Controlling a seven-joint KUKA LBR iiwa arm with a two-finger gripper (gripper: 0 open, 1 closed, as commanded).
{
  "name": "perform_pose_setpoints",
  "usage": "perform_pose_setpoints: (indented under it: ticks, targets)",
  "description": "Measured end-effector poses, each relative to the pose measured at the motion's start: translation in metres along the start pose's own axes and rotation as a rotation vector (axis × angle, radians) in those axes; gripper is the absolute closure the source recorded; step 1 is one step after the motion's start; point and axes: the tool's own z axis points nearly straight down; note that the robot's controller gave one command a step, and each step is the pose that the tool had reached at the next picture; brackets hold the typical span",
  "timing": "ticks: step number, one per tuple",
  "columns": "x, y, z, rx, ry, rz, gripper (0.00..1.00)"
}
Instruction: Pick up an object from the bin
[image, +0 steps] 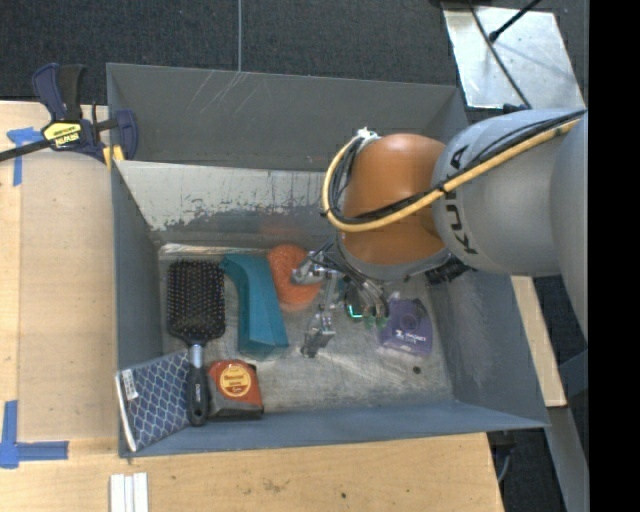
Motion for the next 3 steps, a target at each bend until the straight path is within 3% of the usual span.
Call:
perform_pose_setpoints:
  ticks: [1,2,3]
  targets:
    - [-0.002,0.000,-0.004,0.000,-0.008,0.002,0.00]
    - [-0.060,0.017,0.047,0.000,-0.042,0.127,1.00]
    - [-0.060,0.017,0.047,0.000,-0.042,0.127,1.00]
